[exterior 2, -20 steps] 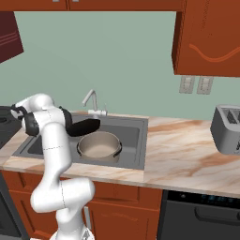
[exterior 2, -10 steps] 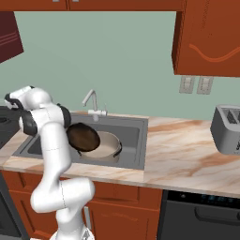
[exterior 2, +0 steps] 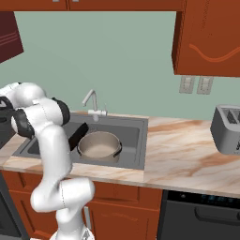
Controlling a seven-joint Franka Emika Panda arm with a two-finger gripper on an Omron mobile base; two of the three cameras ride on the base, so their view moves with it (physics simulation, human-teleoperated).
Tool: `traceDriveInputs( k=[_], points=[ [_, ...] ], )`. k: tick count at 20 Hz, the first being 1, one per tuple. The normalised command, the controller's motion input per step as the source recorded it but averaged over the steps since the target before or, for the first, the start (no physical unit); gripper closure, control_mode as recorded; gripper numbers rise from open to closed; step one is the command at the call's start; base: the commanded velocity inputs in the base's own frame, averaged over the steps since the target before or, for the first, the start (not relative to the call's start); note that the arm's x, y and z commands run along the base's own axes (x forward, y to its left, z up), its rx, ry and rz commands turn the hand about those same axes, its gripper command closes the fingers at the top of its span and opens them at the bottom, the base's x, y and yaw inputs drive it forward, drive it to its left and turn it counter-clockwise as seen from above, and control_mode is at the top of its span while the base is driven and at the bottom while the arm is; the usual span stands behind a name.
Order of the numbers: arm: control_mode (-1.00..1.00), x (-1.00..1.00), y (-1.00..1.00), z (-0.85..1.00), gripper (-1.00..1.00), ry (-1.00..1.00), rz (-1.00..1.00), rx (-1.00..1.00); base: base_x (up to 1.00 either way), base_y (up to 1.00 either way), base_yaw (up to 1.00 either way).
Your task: Move the pot and pan from the stove into the sink.
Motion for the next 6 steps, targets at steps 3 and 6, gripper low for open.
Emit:
traceDriveInputs(
  k=[3, 6],
  points=[
    [-1.00, -0.70, -0.26, 0.36, -1.00, -0.33, 0.03, 0.13, 0.00, 0.00, 0.00],
    [-1.00, -0.61, -0.21, 0.34, -1.00, -0.36, 0.02, 0.17, 0.00, 0.00, 0.00]
  ],
)
